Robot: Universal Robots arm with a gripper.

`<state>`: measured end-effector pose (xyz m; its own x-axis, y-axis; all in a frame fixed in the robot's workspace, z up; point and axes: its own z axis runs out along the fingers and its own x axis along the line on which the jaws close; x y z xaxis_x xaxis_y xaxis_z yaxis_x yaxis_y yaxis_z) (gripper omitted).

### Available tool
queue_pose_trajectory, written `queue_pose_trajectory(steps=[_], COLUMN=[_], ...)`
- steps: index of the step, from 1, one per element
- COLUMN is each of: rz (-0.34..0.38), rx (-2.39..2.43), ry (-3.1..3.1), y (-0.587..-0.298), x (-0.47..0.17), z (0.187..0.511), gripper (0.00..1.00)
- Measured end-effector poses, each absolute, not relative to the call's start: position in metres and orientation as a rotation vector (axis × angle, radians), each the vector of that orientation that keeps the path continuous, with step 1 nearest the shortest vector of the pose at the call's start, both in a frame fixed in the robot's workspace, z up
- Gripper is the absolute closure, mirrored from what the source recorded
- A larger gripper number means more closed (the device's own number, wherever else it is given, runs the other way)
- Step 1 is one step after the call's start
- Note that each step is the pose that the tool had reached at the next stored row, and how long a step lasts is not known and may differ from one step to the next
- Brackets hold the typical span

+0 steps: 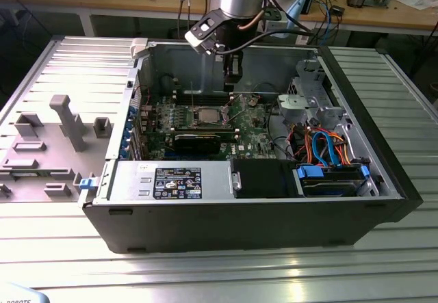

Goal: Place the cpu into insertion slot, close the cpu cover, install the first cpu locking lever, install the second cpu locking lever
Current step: 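Close the cpu cover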

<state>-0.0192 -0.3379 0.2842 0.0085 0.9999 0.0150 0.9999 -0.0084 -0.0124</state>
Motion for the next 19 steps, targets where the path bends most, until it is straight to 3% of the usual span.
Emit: queue_pose_trajectory(steps=[19], rz=[-0.003], rx=[-2.217], ry=[-2.198], y=[-0.338], x=[0.002], z=[0.283], gripper=[0.89])
